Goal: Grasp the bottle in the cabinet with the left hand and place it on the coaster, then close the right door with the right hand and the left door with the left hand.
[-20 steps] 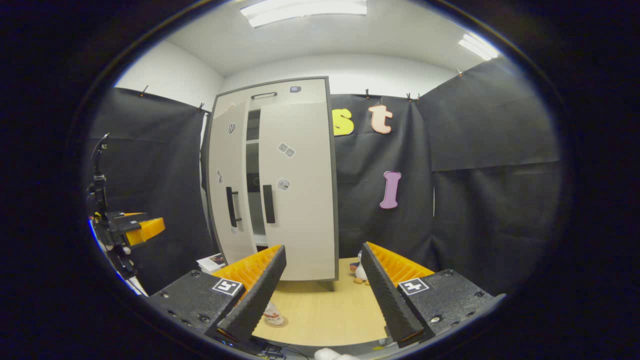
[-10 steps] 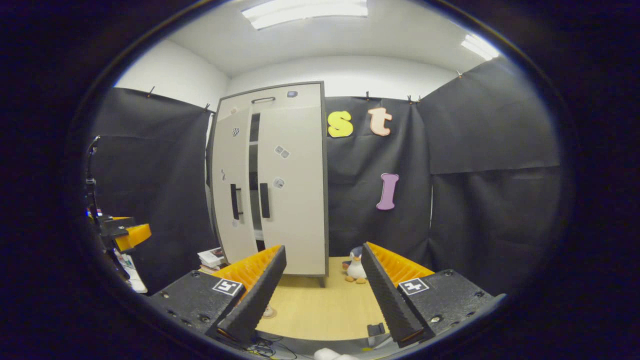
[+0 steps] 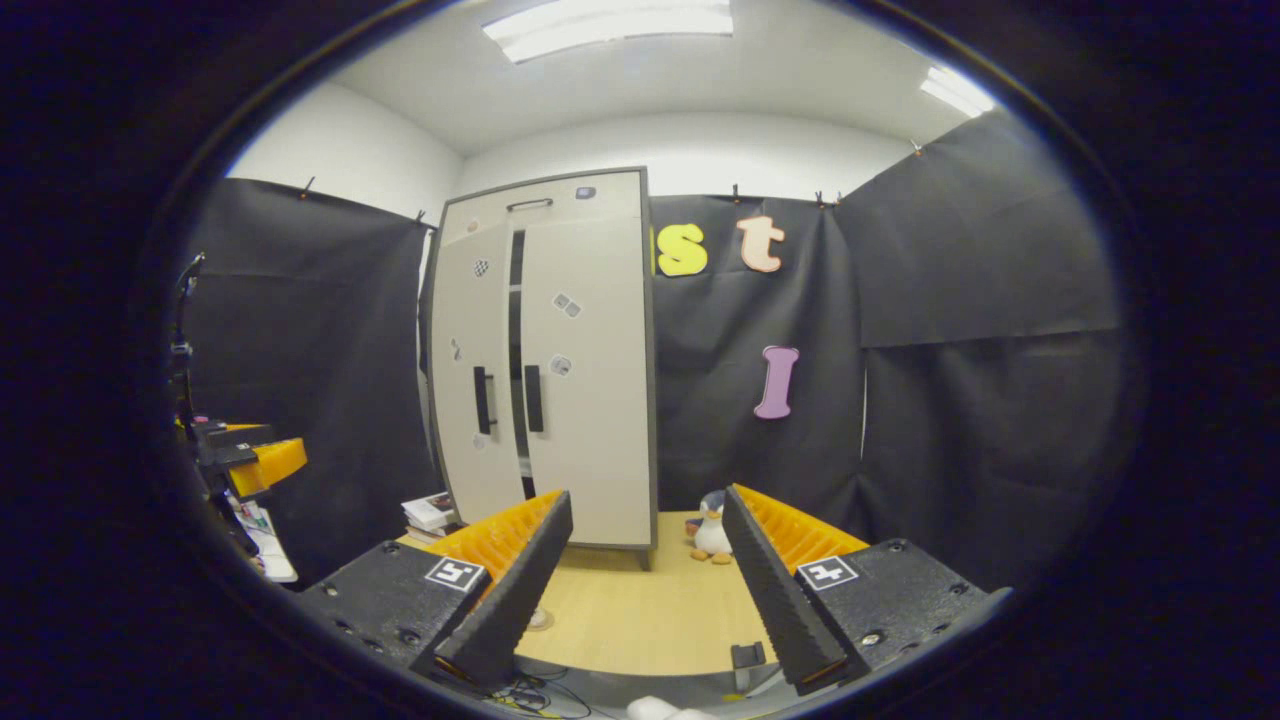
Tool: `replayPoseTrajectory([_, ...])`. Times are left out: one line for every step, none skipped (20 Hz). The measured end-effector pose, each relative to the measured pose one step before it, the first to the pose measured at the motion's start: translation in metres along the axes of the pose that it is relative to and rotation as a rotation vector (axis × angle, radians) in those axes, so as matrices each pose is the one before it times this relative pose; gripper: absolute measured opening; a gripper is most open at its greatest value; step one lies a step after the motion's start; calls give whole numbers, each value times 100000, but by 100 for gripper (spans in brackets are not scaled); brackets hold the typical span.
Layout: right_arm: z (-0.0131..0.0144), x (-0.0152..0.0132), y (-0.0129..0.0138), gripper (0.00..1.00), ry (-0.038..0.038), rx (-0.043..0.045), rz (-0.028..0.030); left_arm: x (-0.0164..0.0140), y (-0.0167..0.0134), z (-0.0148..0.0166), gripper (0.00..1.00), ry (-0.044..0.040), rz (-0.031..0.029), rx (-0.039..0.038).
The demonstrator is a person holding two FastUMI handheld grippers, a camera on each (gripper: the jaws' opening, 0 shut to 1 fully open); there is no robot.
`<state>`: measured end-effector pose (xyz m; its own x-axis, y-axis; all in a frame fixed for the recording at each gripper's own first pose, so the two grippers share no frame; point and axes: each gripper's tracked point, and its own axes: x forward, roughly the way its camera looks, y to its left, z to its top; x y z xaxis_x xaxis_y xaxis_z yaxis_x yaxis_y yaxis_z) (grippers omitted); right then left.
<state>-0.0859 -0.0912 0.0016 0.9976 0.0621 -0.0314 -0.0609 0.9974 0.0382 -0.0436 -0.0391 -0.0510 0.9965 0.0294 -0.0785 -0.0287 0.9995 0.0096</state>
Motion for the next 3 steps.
replayPoseTrajectory([9, -57, 193, 99, -223, 172, 202, -69, -38, -18, 96, 191, -74, 179])
replayPoseTrajectory([59, 27, 179, 99, -294, 102, 162, 66, 50, 20, 96, -130, 37, 165])
replayPoseTrajectory([7, 1, 134, 99, -168, 92, -94, -59, 30, 116, 96, -240, 10, 192])
